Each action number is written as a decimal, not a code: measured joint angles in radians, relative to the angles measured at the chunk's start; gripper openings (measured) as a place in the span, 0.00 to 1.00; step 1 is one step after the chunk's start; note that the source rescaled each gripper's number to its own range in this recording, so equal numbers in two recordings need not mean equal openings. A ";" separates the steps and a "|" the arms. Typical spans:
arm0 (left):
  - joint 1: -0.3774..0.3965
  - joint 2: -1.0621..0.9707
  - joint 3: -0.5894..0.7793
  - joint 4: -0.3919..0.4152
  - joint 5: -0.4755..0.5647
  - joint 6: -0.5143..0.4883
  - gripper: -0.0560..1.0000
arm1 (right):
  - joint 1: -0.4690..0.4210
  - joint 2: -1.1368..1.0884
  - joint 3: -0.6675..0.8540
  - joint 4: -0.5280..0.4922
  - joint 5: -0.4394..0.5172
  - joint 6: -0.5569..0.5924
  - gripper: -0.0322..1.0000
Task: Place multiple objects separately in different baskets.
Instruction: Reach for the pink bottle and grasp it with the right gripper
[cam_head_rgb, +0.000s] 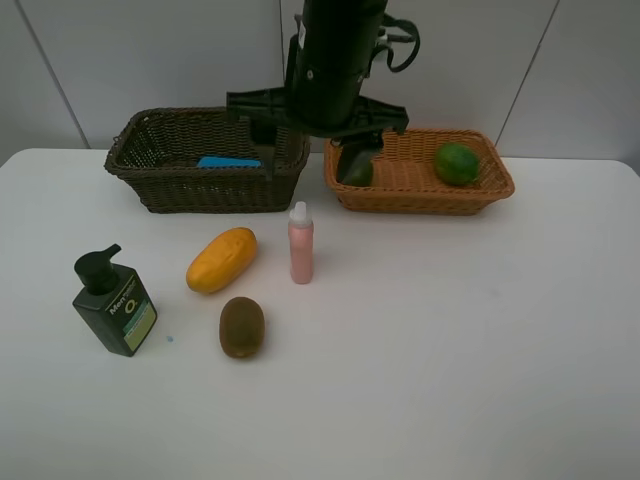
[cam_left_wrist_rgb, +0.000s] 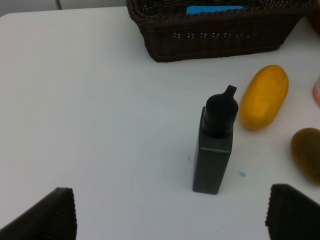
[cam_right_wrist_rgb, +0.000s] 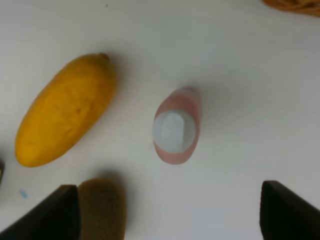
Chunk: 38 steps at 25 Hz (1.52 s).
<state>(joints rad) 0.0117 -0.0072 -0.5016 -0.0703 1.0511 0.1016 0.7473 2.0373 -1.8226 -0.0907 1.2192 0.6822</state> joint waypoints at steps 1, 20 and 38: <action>0.000 0.000 0.000 0.000 0.000 0.000 1.00 | 0.002 0.019 0.000 0.005 0.000 0.000 0.85; 0.000 0.000 0.000 0.001 0.000 0.000 1.00 | -0.001 0.197 0.000 0.019 -0.055 0.023 0.85; 0.000 0.000 0.000 0.001 0.000 0.000 1.00 | -0.041 0.257 -0.004 0.020 -0.116 0.023 0.85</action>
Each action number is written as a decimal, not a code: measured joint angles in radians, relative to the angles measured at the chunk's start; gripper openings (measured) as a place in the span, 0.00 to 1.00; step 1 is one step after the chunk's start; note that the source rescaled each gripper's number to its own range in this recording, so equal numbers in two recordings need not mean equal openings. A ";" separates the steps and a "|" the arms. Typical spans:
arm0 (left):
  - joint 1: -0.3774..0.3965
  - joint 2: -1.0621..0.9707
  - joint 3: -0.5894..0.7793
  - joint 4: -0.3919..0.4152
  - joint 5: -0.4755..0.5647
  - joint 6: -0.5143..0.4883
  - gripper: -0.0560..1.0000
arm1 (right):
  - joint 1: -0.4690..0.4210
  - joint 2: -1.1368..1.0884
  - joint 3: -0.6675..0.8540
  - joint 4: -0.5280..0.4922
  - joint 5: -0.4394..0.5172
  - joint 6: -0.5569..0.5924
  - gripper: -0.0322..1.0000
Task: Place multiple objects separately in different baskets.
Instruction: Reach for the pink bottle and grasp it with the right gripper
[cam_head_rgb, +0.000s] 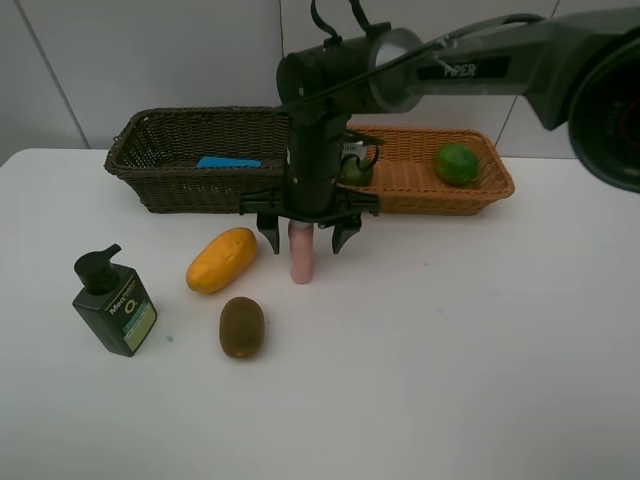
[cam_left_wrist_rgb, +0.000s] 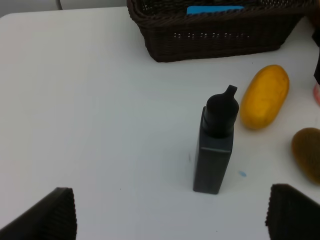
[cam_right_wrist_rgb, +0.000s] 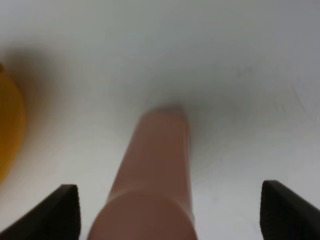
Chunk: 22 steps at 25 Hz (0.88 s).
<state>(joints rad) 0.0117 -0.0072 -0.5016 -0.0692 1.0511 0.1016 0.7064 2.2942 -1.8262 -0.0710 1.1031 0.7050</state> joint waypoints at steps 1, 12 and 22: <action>0.000 0.000 0.000 0.000 0.000 0.000 1.00 | 0.000 0.003 0.000 0.003 0.000 0.000 0.85; 0.000 0.000 0.000 0.000 0.000 0.000 1.00 | 0.000 0.011 0.000 0.005 -0.024 0.000 0.68; 0.000 0.000 0.000 0.000 0.000 0.000 1.00 | 0.000 0.011 0.000 0.005 -0.023 -0.030 0.28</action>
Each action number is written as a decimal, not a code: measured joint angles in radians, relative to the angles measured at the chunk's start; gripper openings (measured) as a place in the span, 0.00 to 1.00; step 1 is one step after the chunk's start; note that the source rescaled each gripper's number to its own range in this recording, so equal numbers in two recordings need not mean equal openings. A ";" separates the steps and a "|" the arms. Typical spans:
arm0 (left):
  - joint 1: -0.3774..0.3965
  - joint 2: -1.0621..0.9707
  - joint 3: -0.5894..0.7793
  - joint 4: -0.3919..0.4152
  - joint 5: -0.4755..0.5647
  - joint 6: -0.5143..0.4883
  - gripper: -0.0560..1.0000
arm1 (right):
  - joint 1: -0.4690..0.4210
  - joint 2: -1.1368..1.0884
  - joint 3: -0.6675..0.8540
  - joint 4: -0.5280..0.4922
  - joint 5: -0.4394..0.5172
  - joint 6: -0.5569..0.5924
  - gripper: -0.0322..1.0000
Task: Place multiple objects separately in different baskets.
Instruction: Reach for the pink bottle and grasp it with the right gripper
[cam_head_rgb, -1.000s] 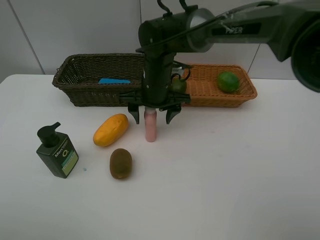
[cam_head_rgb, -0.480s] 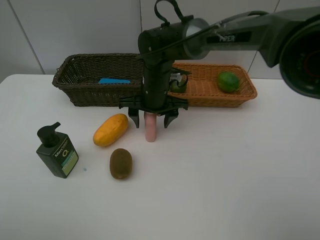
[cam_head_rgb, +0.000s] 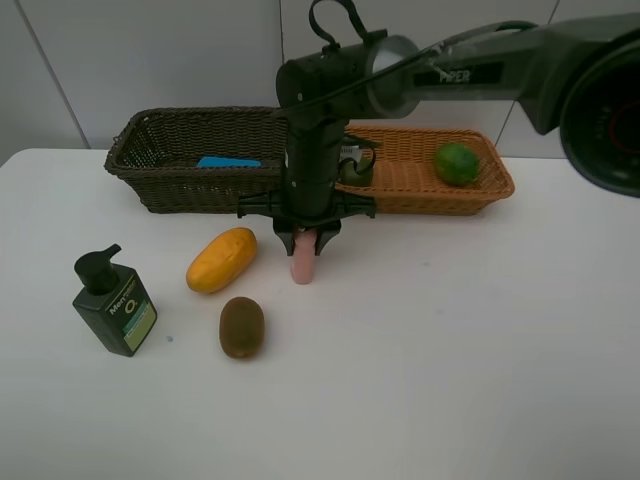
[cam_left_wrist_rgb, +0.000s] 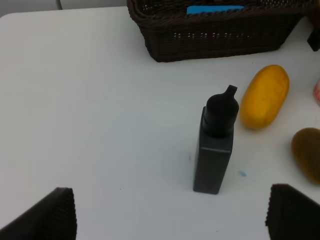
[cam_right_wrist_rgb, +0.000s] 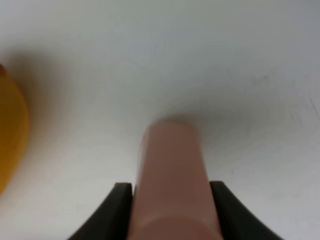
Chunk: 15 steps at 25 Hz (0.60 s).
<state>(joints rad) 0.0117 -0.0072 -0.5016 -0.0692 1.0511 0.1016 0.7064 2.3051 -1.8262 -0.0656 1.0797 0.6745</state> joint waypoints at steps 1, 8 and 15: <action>0.000 0.000 0.000 0.000 0.000 0.000 1.00 | 0.000 0.000 0.000 0.000 0.000 -0.001 0.28; 0.000 0.000 0.000 0.000 0.000 0.000 1.00 | 0.000 0.000 0.000 0.000 0.001 -0.003 0.28; 0.000 0.000 0.000 0.000 0.000 0.000 1.00 | 0.000 -0.001 0.000 0.000 0.014 -0.008 0.28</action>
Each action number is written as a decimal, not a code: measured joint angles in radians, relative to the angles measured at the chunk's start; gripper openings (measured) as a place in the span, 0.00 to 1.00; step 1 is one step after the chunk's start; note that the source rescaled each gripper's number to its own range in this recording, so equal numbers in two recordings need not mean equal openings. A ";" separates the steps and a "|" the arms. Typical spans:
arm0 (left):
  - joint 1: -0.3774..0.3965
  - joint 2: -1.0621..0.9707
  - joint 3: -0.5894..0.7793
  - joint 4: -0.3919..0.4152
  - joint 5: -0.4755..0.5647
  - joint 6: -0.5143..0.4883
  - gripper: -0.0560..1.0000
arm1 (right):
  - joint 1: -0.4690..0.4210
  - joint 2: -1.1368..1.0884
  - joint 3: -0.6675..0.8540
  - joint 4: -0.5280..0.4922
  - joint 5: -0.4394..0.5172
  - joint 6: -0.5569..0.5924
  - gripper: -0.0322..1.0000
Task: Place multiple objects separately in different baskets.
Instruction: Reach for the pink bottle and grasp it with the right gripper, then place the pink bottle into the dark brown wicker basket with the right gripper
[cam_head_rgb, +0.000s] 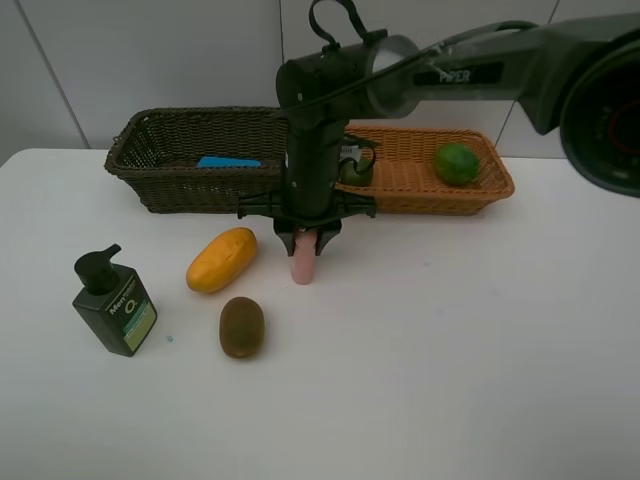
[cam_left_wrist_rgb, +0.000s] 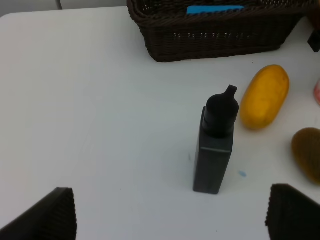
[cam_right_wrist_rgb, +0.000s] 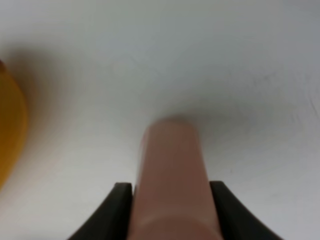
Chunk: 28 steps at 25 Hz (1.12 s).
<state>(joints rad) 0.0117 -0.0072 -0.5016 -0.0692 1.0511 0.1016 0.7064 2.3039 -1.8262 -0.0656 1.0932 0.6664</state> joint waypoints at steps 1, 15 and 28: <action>0.000 0.000 0.000 0.000 0.000 0.000 1.00 | 0.000 -0.002 0.000 0.000 0.009 0.000 0.28; 0.000 0.000 0.000 0.000 0.000 0.000 1.00 | 0.000 -0.082 -0.317 -0.019 0.127 -0.125 0.28; 0.000 0.000 0.000 0.000 0.000 0.000 1.00 | -0.015 -0.054 -0.419 -0.064 -0.201 -0.395 0.28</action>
<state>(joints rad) 0.0117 -0.0072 -0.5016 -0.0692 1.0511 0.1016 0.6914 2.2501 -2.2448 -0.1291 0.8921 0.2718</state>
